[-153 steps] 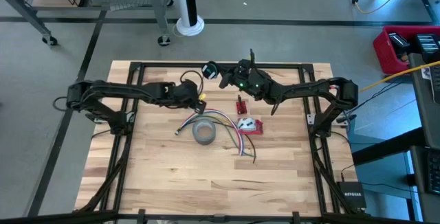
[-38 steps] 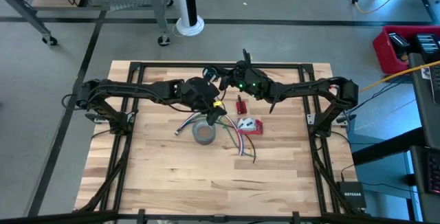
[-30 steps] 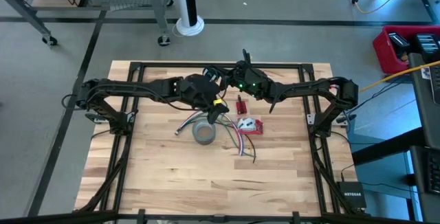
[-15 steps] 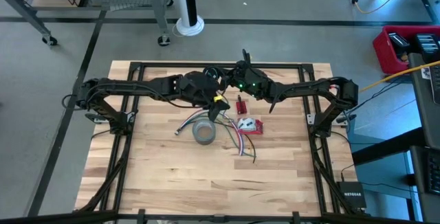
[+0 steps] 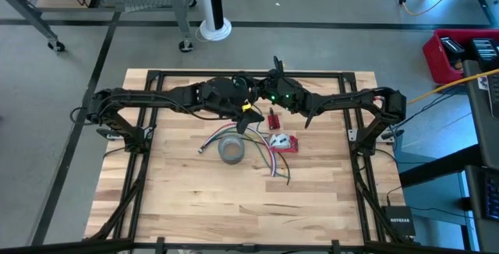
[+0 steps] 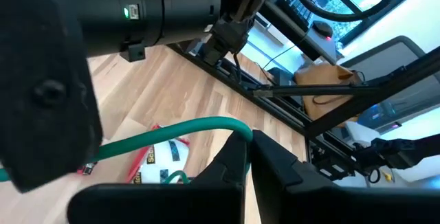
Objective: Coil cords
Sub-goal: Coil the green wire onto the black spool
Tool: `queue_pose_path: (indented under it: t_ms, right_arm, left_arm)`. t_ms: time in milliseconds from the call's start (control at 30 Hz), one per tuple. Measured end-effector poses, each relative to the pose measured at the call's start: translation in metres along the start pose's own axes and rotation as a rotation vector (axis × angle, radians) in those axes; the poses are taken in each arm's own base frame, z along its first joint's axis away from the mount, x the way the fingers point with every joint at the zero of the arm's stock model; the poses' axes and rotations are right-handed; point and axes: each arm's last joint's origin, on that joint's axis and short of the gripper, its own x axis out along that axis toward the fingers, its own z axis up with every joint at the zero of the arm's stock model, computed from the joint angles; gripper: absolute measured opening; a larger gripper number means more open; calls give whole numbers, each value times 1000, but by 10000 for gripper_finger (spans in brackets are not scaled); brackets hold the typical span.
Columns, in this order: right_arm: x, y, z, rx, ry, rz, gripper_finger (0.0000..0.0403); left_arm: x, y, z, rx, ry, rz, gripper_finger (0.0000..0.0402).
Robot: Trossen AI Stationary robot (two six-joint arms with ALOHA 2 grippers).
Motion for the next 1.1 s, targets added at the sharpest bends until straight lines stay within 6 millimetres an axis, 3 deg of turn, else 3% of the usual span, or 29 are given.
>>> queue_pose_path:
  t_ms: [233,533,867,1100]
  right_arm:
    - [0,-2,-3,-10,26,-17,7]
    - [0,-2,-3,-11,28,-19,7]
    - [0,-2,-3,-12,28,-20,7]
    - [0,-1,-3,-10,42,10,7]
  left_arm:
    - [-4,0,3,-1,-12,-2,0]
    - [-25,-9,8,5,-25,-9,0]
    - [-27,-6,-7,-22,107,58,0]
    - [-26,-10,-9,2,109,55,0]
